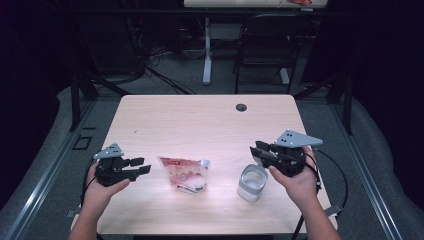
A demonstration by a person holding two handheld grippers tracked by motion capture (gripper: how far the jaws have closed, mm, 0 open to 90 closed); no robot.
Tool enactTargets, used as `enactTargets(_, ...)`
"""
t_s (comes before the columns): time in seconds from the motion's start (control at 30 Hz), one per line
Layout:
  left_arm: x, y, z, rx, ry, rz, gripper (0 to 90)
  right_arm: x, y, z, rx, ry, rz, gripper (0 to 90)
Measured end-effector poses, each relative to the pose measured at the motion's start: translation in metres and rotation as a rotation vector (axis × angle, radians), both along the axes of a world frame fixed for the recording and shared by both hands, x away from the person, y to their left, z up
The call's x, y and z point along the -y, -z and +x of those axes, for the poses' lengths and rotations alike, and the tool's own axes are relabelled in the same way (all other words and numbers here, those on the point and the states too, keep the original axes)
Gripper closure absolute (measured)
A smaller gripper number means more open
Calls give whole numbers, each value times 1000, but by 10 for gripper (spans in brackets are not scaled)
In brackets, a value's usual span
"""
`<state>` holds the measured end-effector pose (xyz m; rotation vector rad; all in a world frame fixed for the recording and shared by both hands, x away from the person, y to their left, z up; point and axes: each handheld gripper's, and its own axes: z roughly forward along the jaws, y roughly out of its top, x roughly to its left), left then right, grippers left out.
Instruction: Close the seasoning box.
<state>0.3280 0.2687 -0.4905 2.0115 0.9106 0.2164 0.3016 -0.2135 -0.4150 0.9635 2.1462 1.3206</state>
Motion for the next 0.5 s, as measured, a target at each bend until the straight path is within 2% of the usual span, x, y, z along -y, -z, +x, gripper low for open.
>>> enactTargets(0.2,0,0,0,1,-3,-2,536,12,2,3,5,51,0,771)
enactTargets(0.33,0,0,0,1,-9,-2,535,20,4,6,4,92,-17,824)
enactTargets(0.5,0,0,0,3,-11,4,535,33,8,10,3,155,-2,896)
